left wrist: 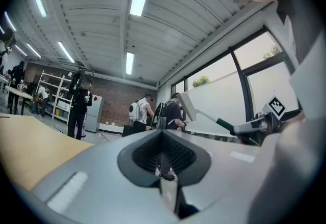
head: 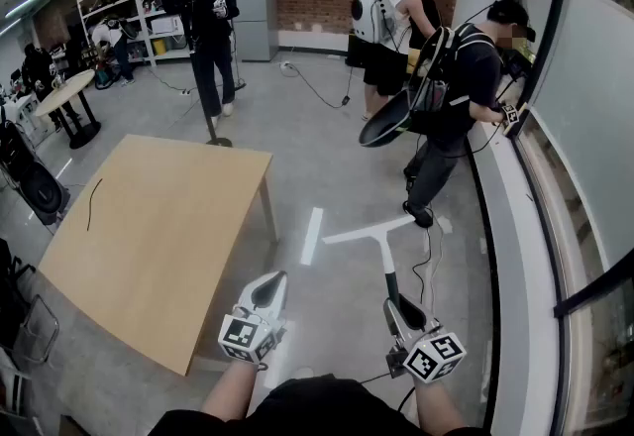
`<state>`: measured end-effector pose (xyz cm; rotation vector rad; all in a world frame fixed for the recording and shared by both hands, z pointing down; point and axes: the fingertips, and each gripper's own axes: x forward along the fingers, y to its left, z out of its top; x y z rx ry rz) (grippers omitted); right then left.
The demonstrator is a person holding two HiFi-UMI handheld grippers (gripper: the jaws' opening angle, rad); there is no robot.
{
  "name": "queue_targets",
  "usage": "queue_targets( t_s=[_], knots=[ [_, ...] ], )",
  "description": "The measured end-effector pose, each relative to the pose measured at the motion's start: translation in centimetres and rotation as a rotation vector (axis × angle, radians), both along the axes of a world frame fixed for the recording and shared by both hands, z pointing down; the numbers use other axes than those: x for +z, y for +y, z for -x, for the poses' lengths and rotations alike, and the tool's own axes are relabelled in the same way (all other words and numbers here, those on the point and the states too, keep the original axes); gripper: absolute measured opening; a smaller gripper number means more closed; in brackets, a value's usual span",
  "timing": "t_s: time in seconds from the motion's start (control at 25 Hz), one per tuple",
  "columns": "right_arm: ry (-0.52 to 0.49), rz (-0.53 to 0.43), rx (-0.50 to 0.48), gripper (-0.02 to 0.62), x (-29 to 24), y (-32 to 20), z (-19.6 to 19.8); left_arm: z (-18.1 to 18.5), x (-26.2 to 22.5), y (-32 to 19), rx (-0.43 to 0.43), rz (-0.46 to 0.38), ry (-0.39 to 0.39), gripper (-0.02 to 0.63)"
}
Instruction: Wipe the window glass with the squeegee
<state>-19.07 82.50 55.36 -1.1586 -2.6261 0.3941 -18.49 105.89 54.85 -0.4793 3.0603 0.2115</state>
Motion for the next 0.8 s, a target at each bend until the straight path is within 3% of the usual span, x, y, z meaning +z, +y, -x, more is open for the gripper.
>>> queue_targets(
  t_s=[0.52,0.8],
  knots=[
    [0.013,0.000,-0.014,0.097,0.4,0.9,-0.9,-1.2,0.4,1.1,-0.008,0.005,0.011,-0.002],
    [0.007,0.005,0.041,0.097,0.3,-0.3,-1.5,-0.9,0.3,-0.3,0.050,0.014,0.007,-0.002]
  ],
)
